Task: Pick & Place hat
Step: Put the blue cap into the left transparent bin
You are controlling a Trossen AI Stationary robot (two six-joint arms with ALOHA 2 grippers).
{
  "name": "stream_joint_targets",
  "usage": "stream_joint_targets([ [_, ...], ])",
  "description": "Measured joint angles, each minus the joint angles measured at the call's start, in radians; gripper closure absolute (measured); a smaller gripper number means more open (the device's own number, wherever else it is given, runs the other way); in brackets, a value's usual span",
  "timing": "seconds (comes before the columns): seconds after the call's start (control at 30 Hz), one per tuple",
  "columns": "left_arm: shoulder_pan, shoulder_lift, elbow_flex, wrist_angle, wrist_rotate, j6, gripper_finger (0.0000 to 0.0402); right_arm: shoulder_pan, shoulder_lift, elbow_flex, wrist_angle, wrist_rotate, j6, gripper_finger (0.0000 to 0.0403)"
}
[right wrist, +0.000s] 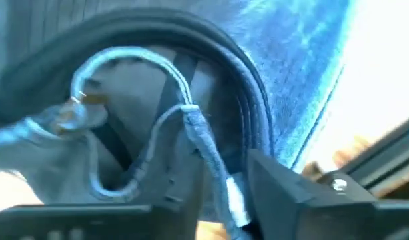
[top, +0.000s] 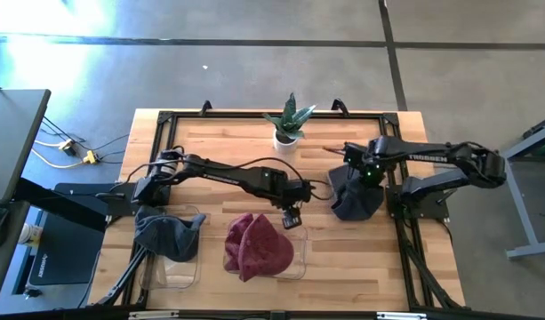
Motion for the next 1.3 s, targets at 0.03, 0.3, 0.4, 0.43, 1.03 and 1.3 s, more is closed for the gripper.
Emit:
stream_joint_targets([
  [0.03,-0.006,-0.008,0.001,-0.006,-0.006,-0.007,0.0161,-0.022,0.0,0.0,-0.003,-0.001,-0.018,0.0269],
  [0.3,-0.059,-0.047,0.0,-0.146,-0.098,-0.048,0.0161,-0.09,-0.007,0.147,-0.113,0.116,-0.041,0.0181],
  [0.4,-0.072,-0.061,0.003,-0.176,-0.122,-0.054,0.0161,-0.065,-0.009,0.249,-0.155,0.095,-0.064,0.0179],
  [0.43,-0.073,-0.061,0.004,-0.193,-0.125,-0.058,0.0161,-0.049,-0.009,0.274,-0.162,0.052,-0.094,0.018],
  [1.03,-0.096,-0.121,0.002,-0.458,-0.254,-0.033,0.0161,0.356,0.049,-0.139,0.593,0.001,0.384,0.0393],
  [1.3,-0.096,-0.14,0.001,-0.527,-0.255,-0.016,0.0161,0.323,0.161,-0.146,0.893,0.04,0.414,0.0373],
])
